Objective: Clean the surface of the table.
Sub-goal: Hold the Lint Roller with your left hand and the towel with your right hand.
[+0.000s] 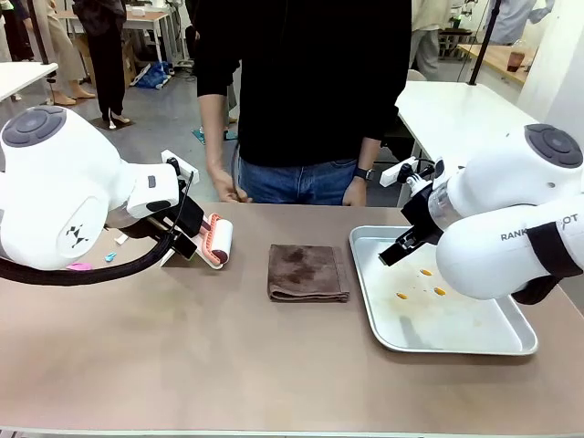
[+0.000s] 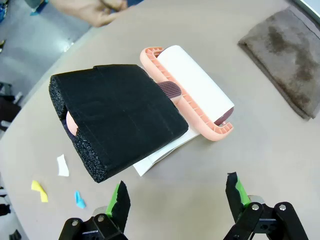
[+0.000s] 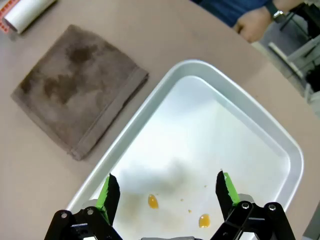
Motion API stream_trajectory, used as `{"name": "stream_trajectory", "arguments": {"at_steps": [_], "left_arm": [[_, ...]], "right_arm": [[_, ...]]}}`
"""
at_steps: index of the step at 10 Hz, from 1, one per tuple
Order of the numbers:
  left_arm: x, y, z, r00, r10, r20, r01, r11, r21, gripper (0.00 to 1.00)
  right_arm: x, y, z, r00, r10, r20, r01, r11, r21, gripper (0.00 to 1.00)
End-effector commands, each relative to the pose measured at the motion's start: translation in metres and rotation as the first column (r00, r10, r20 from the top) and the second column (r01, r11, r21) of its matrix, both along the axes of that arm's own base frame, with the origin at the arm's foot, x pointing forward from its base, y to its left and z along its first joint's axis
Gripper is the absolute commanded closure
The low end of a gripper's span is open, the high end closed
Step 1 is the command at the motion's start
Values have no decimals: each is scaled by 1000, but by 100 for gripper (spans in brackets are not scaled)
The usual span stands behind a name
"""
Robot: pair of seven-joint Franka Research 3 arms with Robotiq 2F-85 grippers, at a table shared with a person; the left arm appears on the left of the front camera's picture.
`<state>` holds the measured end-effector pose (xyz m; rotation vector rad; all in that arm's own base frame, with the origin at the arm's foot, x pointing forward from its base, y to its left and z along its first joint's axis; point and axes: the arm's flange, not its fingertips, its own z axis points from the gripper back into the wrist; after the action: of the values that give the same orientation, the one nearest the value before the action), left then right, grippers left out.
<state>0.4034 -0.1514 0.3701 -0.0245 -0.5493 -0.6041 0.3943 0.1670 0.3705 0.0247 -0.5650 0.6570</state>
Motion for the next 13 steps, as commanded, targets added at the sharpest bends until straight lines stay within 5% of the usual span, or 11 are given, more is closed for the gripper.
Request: {"name": "stream_trajectory", "arguments": {"at_steps": [1,9,13], "left_arm": [[0,0,0,1000,-1,1,1,1000,0,0],[0,0,0,1000,0,0,0,1000,0,0],[1,-3,0,1000,-4,-15,3,1000,-8,0]], "right_arm": [[0,0,0,1000,0,0,0,1000,1,0],[-7,0,0,999,-17,-33,17,1000,8,0],[-22,-19,52,984,-89,-152,103,991,88,0]]}}
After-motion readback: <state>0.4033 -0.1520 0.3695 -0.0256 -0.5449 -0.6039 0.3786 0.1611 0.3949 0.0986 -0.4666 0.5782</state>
